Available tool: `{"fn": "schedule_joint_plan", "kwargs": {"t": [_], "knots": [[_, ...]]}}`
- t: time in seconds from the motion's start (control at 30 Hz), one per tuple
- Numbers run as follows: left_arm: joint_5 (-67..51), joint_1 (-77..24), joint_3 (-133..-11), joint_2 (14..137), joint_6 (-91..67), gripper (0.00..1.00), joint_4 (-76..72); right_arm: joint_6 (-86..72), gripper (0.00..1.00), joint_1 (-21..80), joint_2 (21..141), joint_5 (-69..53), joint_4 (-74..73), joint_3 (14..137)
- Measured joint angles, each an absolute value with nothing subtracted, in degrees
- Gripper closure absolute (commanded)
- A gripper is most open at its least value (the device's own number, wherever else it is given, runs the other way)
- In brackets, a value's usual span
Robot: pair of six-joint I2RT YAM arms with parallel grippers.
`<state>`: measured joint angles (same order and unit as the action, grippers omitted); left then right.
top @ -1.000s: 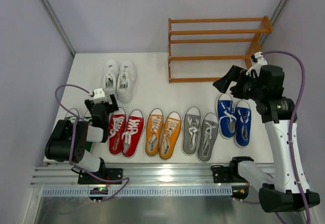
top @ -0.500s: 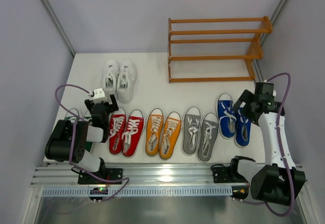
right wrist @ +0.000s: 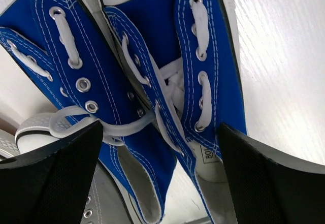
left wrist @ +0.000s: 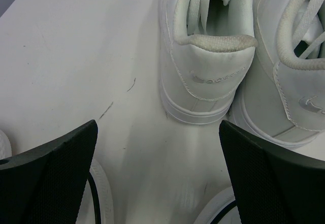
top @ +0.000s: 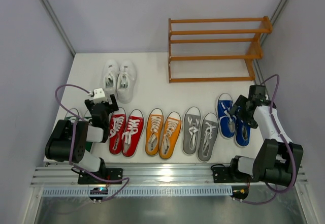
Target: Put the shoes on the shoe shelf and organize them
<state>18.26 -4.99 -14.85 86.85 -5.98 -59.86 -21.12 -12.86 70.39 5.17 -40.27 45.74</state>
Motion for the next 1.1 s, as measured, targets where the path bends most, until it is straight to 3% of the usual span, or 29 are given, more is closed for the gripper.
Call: {"fn": "schedule_joint_plan", "kwargs": {"t": [0.43, 0.5, 0.53, 0.63, 0.67, 0.77, 0.97, 1.1], "knots": [[18.24, -5.02, -14.85, 86.83, -5.98, 0.0, -59.72, -19.51, 0.21, -12.82, 76.27, -0.73, -35.33, 45.76], [18.24, -5.02, -14.85, 86.83, -5.98, 0.0, -59.72, -19.14, 0.3, -12.58, 76.44, -0.64, -35.16, 45.74], [18.26, -4.99, -14.85, 86.83, -5.98, 0.0, -59.72, -18.92, 0.44, -12.47, 76.88, -0.43, -34.92, 45.74], [18.24, -4.99, -14.87, 86.83, -5.98, 0.0, -59.72, -17.96, 0.66, -12.32, 80.68, 1.34, -34.68, 46.26], [18.26, -5.02, -14.85, 86.83, -5.98, 0.0, -59.72, -17.8, 0.79, -12.36, 82.17, 1.3, -34.72, 47.11], [18.24, -5.02, -14.85, 86.83, -5.98, 0.0, -59.72, -17.69, 0.96, -11.81, 84.49, 1.15, -36.58, 49.52], [18.24, -5.02, -14.85, 86.83, -5.98, 0.0, -59.72, -17.23, 0.96, -10.94, 84.82, 3.03, -40.64, 52.75], [18.24, -5.02, -14.85, 86.83, -5.98, 0.0, -59.72, -16.29, 0.96, -10.98, 84.95, 5.34, -47.72, 61.84]]}}
